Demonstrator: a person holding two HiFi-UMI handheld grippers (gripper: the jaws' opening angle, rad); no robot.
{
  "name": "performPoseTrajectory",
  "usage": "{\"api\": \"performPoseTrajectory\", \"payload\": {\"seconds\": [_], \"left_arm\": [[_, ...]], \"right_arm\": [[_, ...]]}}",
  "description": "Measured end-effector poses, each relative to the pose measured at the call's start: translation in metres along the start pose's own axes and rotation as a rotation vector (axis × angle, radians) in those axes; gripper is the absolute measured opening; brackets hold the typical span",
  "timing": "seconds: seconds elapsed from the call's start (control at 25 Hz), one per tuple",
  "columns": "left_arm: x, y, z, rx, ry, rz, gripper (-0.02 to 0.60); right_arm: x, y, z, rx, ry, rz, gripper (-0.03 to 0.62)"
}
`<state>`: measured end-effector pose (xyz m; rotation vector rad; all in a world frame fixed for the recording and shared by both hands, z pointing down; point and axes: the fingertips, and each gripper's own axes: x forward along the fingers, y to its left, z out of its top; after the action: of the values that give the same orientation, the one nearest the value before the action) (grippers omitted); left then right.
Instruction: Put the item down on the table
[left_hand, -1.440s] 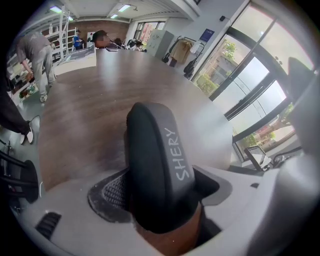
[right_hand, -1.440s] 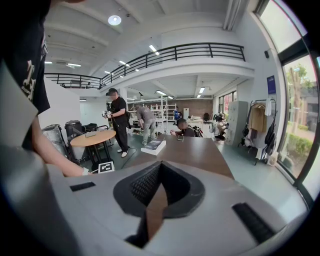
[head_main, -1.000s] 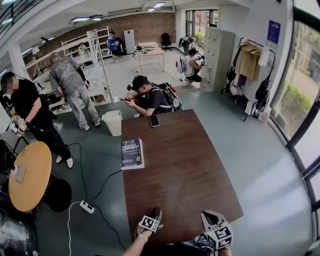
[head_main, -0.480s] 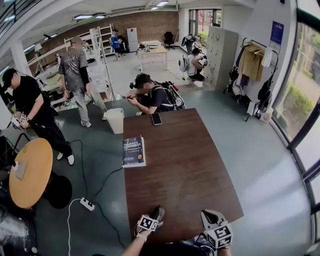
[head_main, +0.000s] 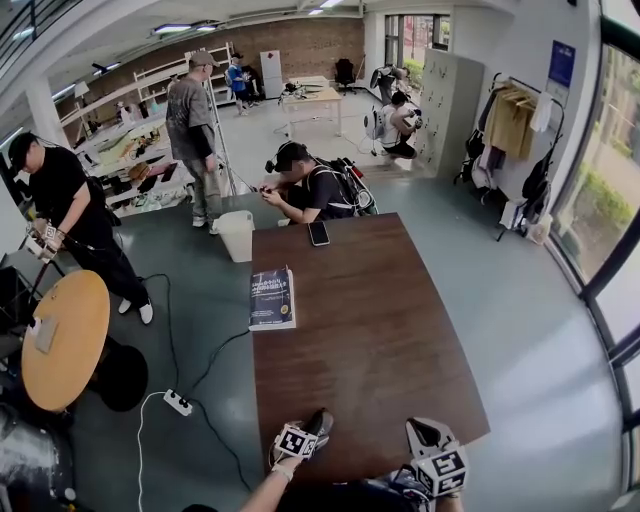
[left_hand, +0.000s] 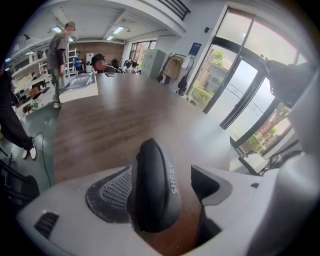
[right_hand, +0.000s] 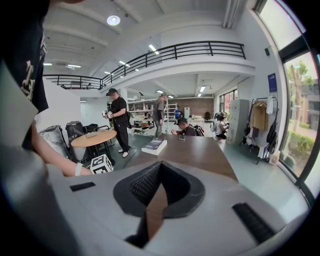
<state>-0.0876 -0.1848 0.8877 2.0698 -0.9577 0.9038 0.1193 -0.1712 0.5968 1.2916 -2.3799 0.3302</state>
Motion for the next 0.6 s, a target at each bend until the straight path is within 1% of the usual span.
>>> {"api": "performPoseTrajectory", "payload": {"seconds": [0.16, 0.28, 0.4, 0.44, 0.56, 0.6], "left_arm": [[-0.022, 0.004, 0.02, -0.042, -0.081, 0.022, 0.365], [-0.044, 0.002, 0.042, -0.086, -0.154, 0.015, 0.364], [-0.069, 0.002, 0.066, -0.105, -0.229, 0.016, 0.364], [-0.077, 0.001, 0.074, -0.111, -0.259, 0.015, 0.341], [-0.106, -0.003, 0.099, -0.118, -0.361, 0.006, 0.244], [-0.116, -0.005, 0.107, -0.116, -0.402, 0.0, 0.2]], "right_arm": [[0.003, -0.001, 0.003, 0.004, -0.007, -0.007, -0.012], [0.006, 0.002, 0.008, -0.001, -0.008, -0.004, -0.012], [0.011, 0.01, 0.011, -0.009, -0.007, 0.021, -0.012], [0.013, 0.012, 0.01, -0.013, -0.009, 0.033, -0.012], [0.015, 0.014, 0.008, -0.019, -0.005, 0.043, -0.012], [0.015, 0.013, 0.005, -0.017, -0.004, 0.04, -0.012]]}}
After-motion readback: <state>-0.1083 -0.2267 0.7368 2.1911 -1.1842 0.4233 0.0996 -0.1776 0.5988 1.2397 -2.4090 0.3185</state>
